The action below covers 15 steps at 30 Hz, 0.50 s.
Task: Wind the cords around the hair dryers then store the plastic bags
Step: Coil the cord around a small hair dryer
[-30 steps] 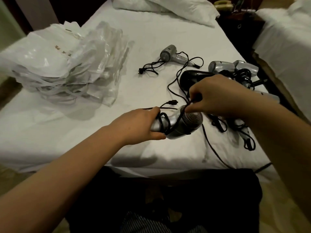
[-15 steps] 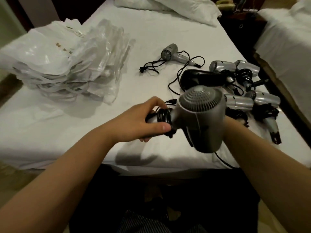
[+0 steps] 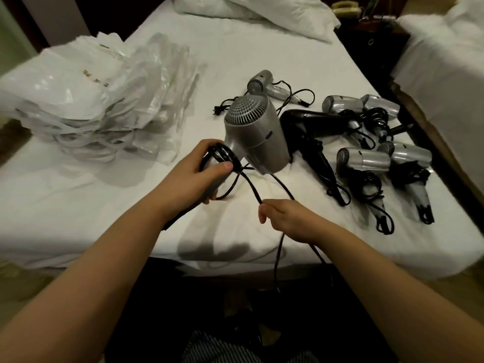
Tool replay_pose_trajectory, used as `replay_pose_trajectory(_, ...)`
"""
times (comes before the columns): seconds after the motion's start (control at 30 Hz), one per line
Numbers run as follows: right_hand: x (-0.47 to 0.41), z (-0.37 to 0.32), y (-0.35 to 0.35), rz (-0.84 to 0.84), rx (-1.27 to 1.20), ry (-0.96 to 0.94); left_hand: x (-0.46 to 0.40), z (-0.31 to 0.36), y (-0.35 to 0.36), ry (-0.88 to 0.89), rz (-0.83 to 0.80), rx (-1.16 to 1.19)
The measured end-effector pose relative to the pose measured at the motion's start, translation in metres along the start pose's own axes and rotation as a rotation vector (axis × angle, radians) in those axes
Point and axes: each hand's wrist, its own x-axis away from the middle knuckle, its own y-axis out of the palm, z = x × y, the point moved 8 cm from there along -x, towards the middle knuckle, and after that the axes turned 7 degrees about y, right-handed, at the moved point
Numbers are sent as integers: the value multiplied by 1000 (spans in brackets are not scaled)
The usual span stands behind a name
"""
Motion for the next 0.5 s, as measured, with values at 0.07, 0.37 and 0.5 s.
replay_pose_trajectory(0.07,7,-5,-4,-5,19,-4,-2,-1,-6,11,24,-150)
replay_pose_trajectory(0.37,47,-43,-53,167,323,-46,-4,1,-6,150,-22,-910)
replay_pose_trajectory(0.5,61,-70,-69,239,463,-162,0,-2,4,184,-101,-986)
